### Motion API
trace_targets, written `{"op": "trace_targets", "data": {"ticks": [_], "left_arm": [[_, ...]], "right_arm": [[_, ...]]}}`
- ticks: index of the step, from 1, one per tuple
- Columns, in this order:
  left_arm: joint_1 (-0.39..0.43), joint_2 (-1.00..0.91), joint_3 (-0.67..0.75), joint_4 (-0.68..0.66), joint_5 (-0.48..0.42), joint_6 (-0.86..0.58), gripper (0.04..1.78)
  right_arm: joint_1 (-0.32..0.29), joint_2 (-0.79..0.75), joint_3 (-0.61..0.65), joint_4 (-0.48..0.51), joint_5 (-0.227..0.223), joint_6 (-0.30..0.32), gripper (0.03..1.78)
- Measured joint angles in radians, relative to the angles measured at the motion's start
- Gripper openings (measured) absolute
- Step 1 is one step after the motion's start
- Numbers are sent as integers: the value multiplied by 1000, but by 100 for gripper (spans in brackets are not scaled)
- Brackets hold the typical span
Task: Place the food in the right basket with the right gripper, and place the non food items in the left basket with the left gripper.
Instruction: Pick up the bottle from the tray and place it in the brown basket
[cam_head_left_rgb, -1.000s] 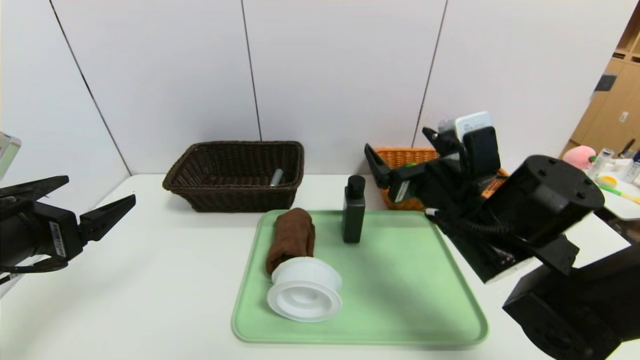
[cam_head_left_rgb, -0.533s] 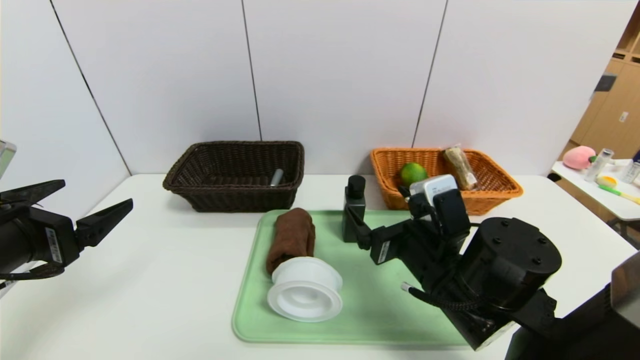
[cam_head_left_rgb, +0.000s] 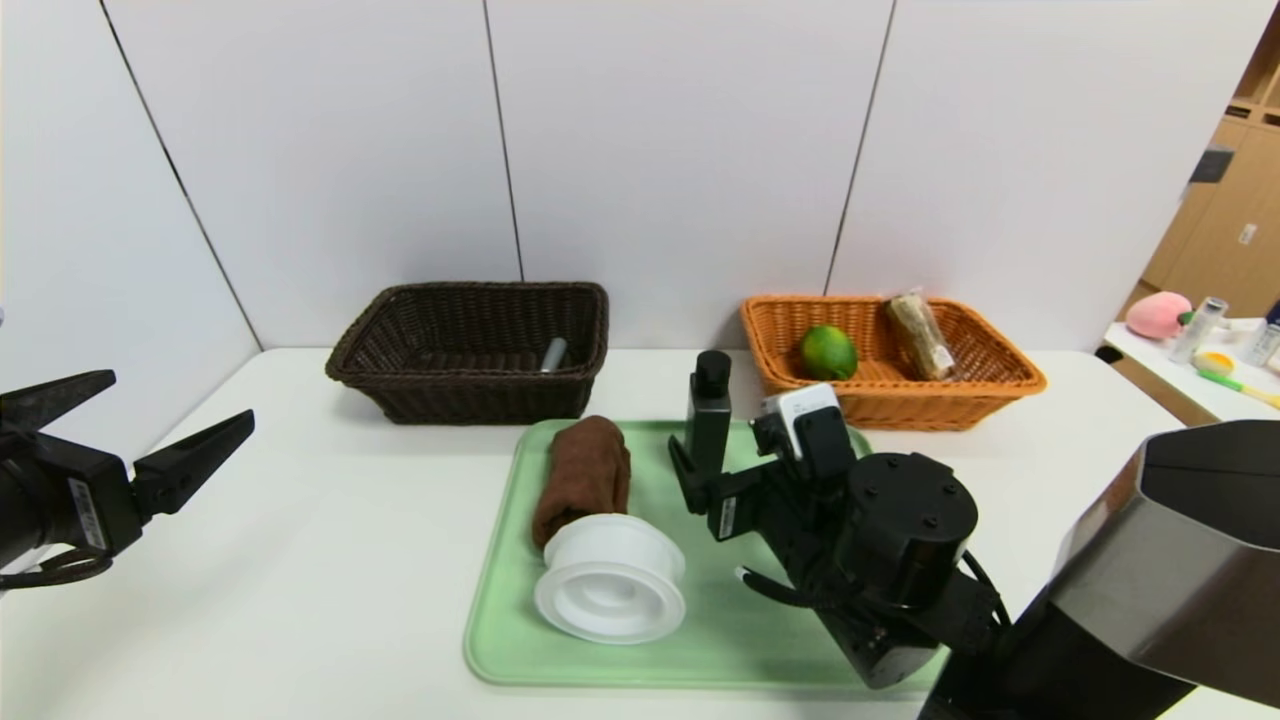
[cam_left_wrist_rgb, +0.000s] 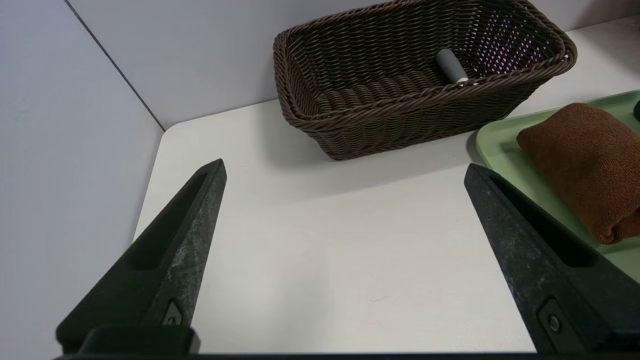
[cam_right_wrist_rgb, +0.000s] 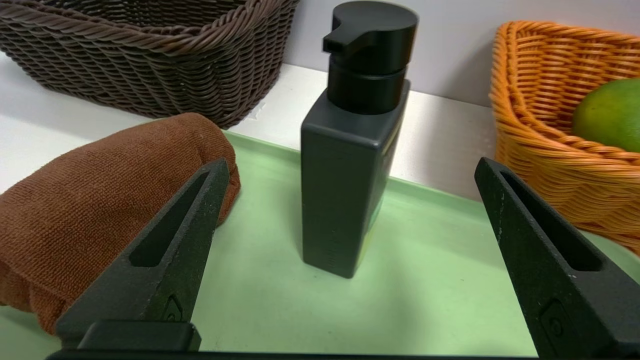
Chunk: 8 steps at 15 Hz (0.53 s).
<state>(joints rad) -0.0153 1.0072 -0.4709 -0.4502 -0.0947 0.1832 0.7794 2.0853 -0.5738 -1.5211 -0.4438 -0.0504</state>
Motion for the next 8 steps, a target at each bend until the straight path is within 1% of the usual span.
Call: {"op": "trace_targets", "data": {"ticks": [8], "left_arm": [[0,-21,20,0,-1,0,169]], "right_arm": [[-31,123,-151,0,2,-8,169]]}}
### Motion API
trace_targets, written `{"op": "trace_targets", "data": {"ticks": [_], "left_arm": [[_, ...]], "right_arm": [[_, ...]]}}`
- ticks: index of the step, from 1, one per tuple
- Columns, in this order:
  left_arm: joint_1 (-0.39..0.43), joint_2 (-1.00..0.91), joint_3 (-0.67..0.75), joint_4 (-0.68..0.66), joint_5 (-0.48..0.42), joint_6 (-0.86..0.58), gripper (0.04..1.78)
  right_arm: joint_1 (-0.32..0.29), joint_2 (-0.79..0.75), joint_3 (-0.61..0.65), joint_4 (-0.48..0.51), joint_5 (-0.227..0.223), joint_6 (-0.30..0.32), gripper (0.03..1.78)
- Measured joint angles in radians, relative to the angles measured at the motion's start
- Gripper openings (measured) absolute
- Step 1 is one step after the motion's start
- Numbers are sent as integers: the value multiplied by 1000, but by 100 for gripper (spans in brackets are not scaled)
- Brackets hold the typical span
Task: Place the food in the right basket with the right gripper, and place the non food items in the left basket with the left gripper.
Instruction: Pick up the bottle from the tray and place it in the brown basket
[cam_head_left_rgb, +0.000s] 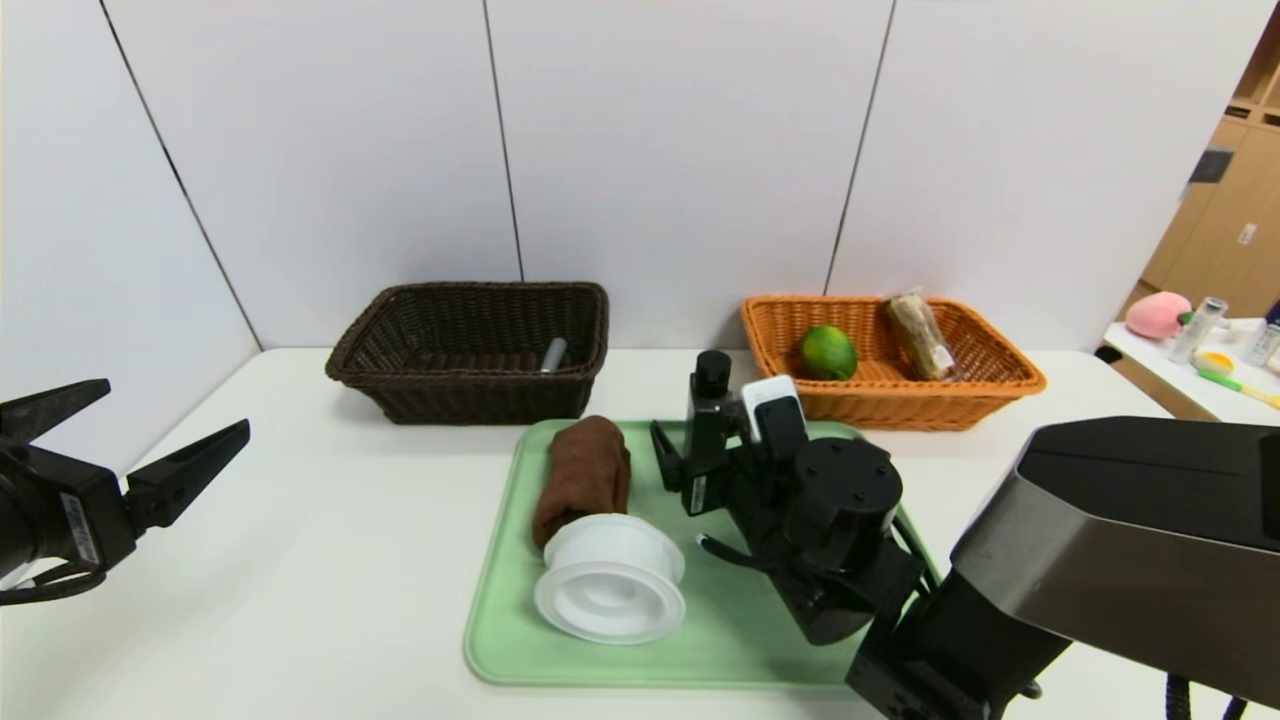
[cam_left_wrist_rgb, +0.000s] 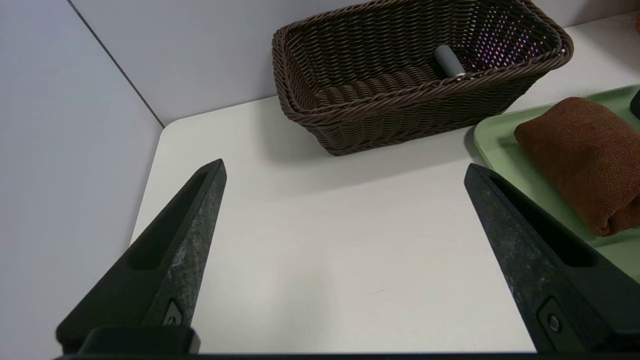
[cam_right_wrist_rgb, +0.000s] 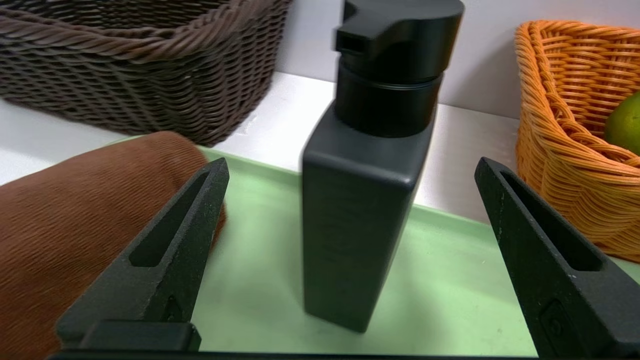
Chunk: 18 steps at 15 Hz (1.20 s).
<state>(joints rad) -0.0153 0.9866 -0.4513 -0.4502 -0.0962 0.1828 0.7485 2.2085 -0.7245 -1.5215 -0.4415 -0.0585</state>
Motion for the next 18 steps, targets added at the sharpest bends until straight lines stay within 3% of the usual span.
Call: {"op": "trace_targets", "data": {"ticks": [6,7,9,13,14,18], "left_arm": [[0,-2,-1,0,0,0,169],[0,-2,-2,0,0,0,169],[0,-2,0,0,0,-1,169],[0,-3,2,0,0,0,169],[0,-4,2,0,0,0,169],[0,-5,3,1,-2,0,169]], "right_arm": [[-31,48,-32,0,0,-3,169],[-33,51,-33,0,0,-3,162],[-33,55,-34,0,1,0,128],[-34,59,-38,0,1,-3,81],[-33,59,-39,0,0,-5,61],[-24,50,-41,2,10,-30,60]]}}
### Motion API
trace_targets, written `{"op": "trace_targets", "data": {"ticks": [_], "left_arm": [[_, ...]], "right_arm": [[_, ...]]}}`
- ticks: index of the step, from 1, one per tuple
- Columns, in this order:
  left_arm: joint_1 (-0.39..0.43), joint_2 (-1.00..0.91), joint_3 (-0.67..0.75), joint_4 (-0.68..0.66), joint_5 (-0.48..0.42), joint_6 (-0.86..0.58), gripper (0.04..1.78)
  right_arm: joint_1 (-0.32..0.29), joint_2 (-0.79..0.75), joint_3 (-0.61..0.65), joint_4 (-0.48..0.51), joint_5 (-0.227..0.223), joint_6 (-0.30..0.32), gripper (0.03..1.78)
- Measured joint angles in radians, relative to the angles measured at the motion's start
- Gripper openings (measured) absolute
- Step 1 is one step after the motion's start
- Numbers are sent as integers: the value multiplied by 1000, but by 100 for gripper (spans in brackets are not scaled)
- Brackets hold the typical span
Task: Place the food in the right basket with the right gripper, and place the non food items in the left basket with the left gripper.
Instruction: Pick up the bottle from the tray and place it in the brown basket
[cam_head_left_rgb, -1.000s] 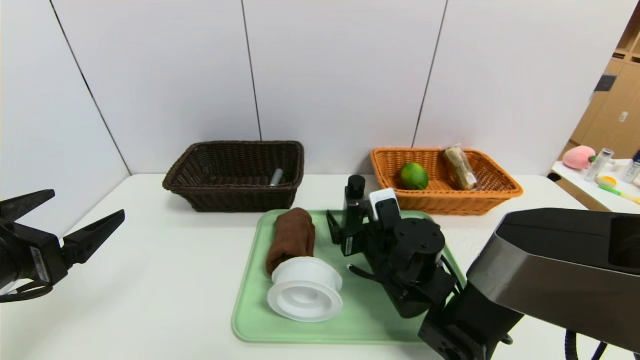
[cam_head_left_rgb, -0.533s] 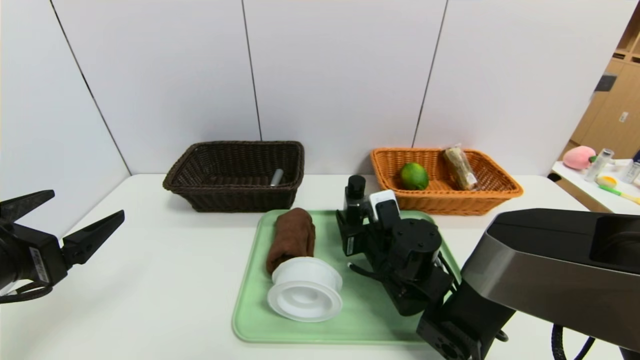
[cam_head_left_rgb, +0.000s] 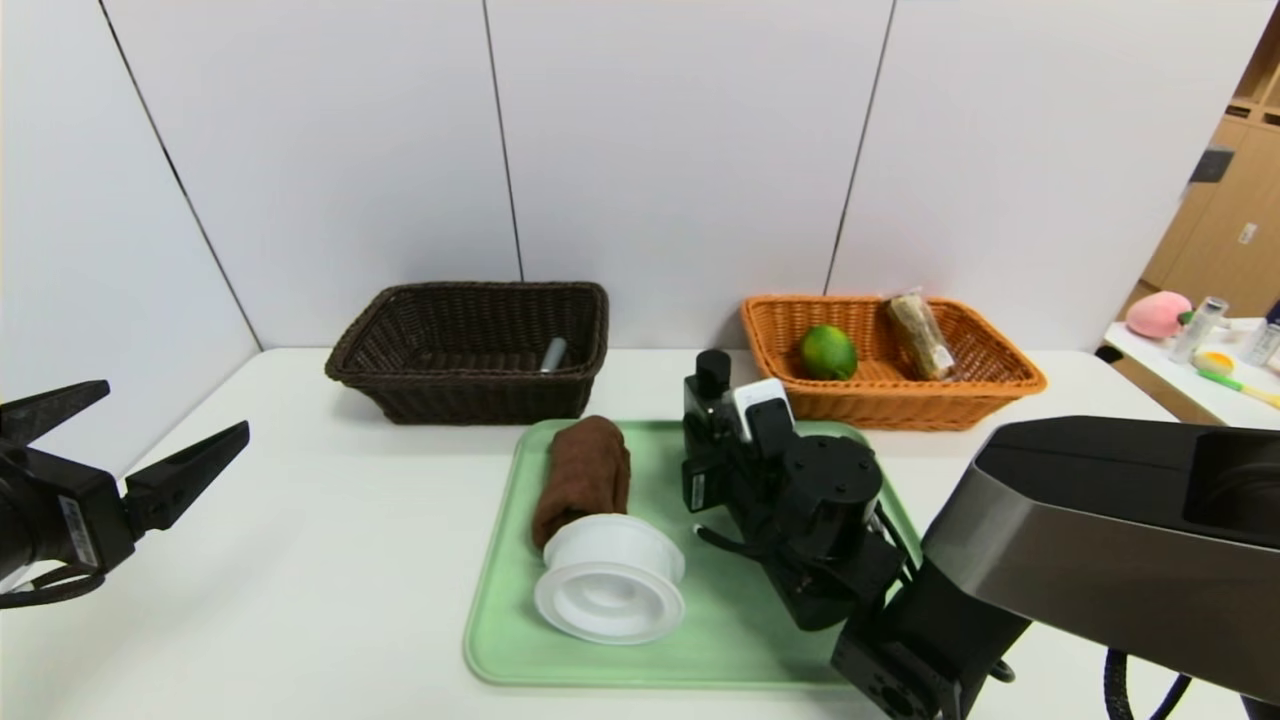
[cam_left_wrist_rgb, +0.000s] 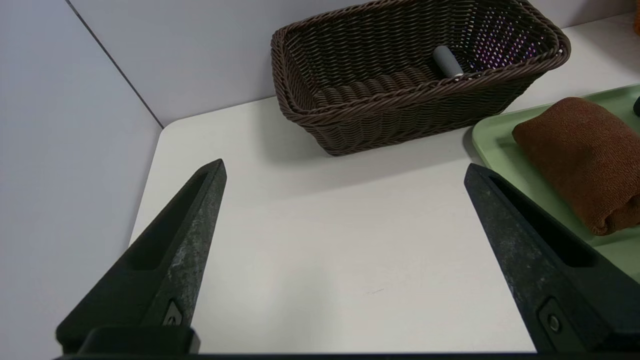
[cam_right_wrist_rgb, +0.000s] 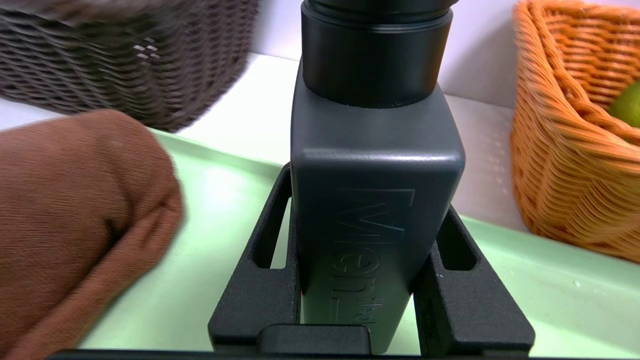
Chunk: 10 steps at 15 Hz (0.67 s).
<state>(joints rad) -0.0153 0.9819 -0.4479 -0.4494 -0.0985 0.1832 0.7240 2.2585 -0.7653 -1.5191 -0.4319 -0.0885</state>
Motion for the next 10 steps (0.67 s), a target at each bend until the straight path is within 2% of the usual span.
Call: {"op": "trace_targets", "data": {"ticks": [4,7,10], "left_arm": [[0,0,-1,-2,-1,-1,169],[0,1,-1,-3,0,-5,169],[0,-1,5,-6,0,-21,169]], "right_arm": [[22,-57,3,-1,25,-33,60],[34,-141,-25,8,98,-70,60],[37,-214,-141,125,132,-94,60]]}}
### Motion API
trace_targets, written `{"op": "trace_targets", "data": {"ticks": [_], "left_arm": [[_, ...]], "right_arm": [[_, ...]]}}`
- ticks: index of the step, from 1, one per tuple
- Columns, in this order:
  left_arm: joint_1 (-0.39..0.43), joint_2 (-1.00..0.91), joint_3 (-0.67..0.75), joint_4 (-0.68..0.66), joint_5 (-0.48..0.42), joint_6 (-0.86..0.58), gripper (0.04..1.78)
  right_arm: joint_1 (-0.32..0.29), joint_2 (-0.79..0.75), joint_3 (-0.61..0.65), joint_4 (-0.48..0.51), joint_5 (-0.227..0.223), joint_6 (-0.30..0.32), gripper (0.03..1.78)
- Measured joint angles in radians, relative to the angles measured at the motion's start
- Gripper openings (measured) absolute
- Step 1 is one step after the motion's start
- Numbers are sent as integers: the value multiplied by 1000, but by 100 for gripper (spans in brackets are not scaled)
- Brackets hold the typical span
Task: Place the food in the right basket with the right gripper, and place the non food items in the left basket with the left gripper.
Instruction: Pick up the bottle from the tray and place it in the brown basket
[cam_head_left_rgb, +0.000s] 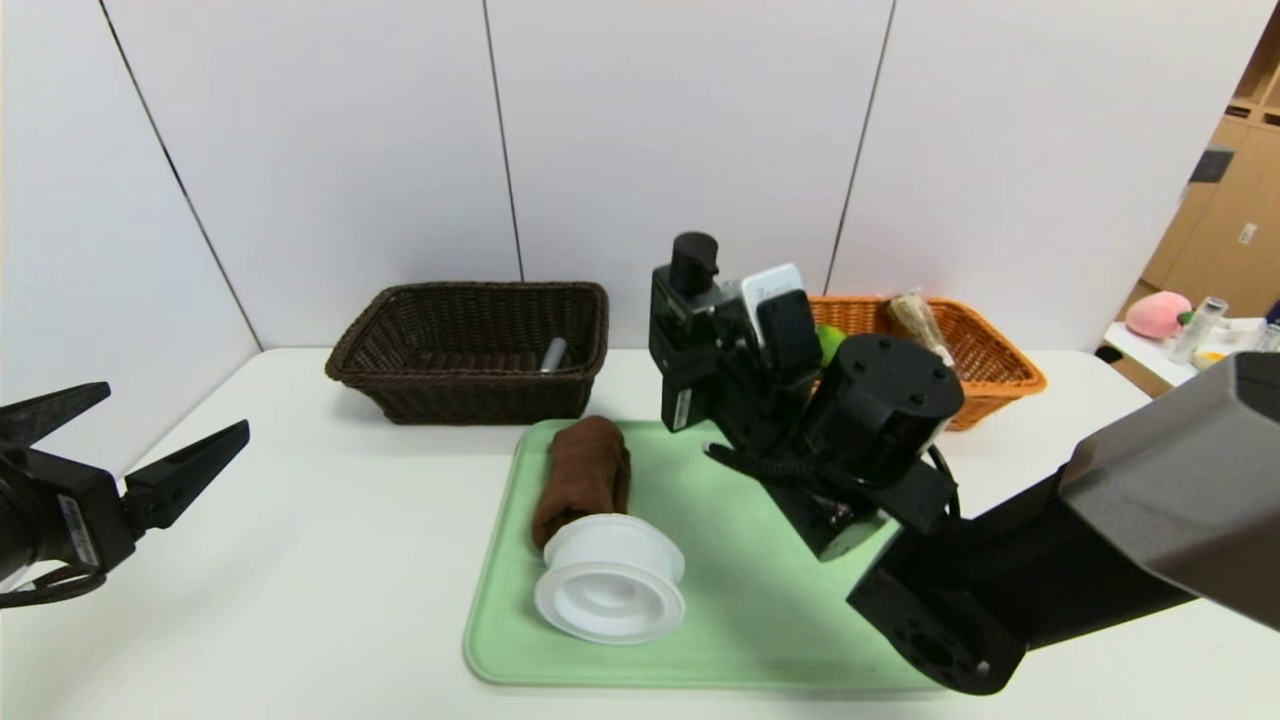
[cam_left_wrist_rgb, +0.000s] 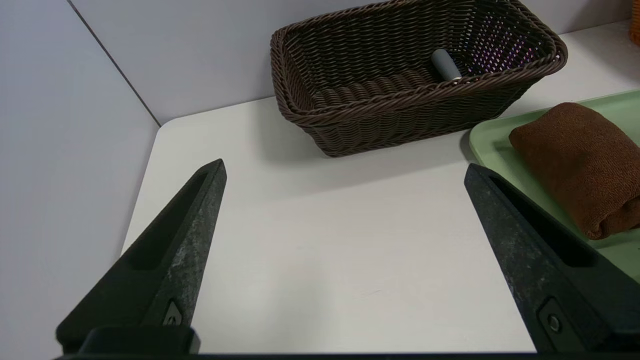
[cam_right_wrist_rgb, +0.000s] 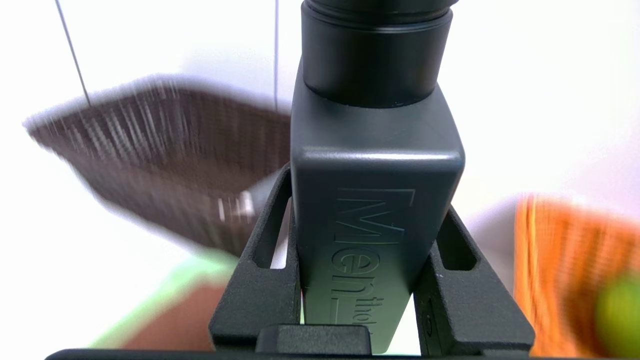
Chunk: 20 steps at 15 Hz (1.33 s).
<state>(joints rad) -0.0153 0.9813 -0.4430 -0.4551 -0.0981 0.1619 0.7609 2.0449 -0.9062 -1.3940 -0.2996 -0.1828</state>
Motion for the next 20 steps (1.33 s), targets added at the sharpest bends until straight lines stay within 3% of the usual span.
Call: {"op": "trace_targets", "data": {"ticks": [5,12,17,20], "left_arm": [[-1,-7,22,-4,0,-4,169],[-1,-8,32,-4,-2,-33,169],[-2,-7,38,-4,-9,-49,169],[-4,-3,35,-4,-15,-49,169]], "right_arm": [[4,-2,-383,284,80,-45,60],[34,294,-954,563,101,-68,60],[51,464,-1050,624,173,-71,60],[46,492,-1052,625,173,-69,60]]}}
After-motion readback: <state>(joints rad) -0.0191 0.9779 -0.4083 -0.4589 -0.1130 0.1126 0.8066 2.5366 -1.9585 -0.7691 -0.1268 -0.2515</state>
